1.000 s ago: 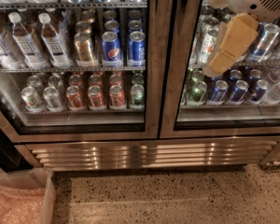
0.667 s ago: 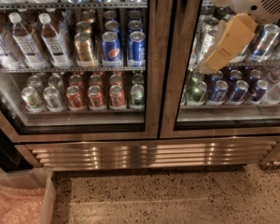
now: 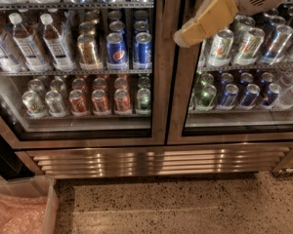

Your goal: Open left fridge door

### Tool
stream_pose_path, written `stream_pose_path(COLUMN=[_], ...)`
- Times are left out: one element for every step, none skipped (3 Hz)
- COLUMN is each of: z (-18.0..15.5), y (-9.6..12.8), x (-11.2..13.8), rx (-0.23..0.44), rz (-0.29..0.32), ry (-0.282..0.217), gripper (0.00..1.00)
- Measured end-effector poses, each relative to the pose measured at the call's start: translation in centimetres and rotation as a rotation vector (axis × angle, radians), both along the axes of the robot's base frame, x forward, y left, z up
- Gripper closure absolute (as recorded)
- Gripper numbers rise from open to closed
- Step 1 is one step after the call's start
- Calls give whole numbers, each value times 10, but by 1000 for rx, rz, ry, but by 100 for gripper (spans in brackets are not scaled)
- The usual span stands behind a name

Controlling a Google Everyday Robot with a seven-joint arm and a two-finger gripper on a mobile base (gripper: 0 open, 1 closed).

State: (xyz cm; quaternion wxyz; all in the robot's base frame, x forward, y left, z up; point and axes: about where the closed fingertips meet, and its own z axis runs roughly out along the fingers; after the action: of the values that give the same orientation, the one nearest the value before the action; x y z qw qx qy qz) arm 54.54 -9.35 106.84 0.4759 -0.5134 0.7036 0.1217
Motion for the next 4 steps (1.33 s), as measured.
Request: stream_pose_path(z=[8,4,-1,-8], y=[1,5,28,53], x=[6,9,19,21], rx=[15,77,148,190], rz=[-17,-36,-5,49], ry=[-28,-10,10,46], gripper=[0,0,0,0])
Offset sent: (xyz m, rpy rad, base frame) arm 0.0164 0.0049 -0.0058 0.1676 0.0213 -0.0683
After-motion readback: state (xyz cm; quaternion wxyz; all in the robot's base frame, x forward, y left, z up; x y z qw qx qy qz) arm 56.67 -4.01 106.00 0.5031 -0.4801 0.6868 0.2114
